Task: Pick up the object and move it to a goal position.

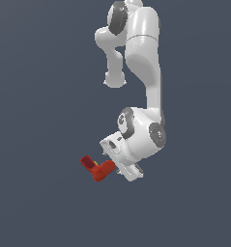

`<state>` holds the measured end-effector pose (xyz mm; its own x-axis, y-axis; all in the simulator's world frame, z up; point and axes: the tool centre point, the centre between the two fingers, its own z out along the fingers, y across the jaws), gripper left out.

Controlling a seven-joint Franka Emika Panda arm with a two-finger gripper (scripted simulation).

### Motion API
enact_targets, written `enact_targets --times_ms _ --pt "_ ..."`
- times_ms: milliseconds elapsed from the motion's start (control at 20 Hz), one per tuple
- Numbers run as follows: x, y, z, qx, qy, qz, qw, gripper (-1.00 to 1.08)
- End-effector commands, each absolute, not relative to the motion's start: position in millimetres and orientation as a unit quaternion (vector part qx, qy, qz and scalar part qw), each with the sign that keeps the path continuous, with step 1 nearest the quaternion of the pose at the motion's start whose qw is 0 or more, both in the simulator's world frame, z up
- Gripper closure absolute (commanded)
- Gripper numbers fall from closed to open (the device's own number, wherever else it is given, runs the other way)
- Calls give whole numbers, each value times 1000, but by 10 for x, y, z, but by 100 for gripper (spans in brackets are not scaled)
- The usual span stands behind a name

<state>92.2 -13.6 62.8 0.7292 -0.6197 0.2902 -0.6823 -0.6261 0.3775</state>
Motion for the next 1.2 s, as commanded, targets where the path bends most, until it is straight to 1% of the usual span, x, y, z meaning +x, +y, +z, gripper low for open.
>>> enact_targets --times_ms 0,650,1100,1150 --pt "947 -134 601 891 -373 75 247 -100" --pt "981 -128 538 879 -388 90 263 -100" --pt "964 -279 300 878 -389 91 263 -100" --pt "964 -279 300 878 -389 91 263 108"
